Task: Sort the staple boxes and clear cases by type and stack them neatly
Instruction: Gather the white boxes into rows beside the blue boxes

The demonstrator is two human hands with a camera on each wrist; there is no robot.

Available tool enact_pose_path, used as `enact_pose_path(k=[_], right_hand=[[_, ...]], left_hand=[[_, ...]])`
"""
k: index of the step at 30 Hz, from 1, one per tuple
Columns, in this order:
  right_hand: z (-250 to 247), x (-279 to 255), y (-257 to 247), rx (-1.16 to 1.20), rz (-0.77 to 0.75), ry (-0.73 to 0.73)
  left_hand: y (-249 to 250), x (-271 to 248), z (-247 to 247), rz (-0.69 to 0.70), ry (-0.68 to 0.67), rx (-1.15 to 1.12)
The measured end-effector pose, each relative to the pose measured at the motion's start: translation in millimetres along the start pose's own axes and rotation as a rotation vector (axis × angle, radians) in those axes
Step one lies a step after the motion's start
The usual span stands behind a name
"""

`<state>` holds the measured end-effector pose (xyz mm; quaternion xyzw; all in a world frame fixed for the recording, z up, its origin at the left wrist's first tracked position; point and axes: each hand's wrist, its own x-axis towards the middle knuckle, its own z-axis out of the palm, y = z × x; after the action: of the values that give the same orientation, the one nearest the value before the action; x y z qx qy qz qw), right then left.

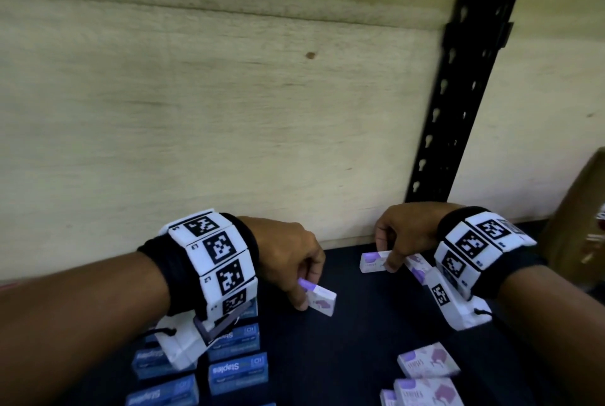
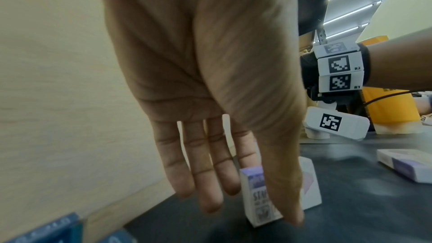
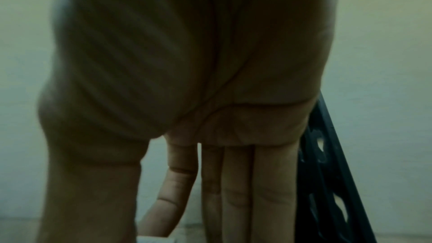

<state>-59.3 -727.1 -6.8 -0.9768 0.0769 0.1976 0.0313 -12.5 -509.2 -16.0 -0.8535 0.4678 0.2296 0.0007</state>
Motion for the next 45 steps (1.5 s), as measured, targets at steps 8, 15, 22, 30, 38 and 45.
enact_pose_path(k=[8, 15, 22, 30, 38, 45], right_hand=[[3.3, 1.6, 0.5, 0.010, -0.044, 0.056], [3.4, 2.5, 2.2, 0.053, -0.057, 0.060], [3.7, 1.3, 0.4, 0.045, -0.080, 0.087], [7.0, 3.6, 5.1, 0.094, -0.085, 0.098], [3.7, -11.8, 8.2, 0.107, 0.005, 0.089], [9.2, -33.4, 19.9, -0.072, 0.146, 0.053]], left_hand=[[3.1, 7.7, -4.2, -0.045, 0.155, 0.093], [5.4, 21.4, -6.1, -0.121, 0.195, 0.142], [8.0, 30.2, -8.6, -0.148, 0.207, 0.161], [14.3, 19.3, -9.6, -0.210, 0.224, 0.336], [68.9, -7.5, 5.3, -0.017, 0.230, 0.380], [111.1, 2.3, 24.6, 0.110, 0.120, 0.245]])
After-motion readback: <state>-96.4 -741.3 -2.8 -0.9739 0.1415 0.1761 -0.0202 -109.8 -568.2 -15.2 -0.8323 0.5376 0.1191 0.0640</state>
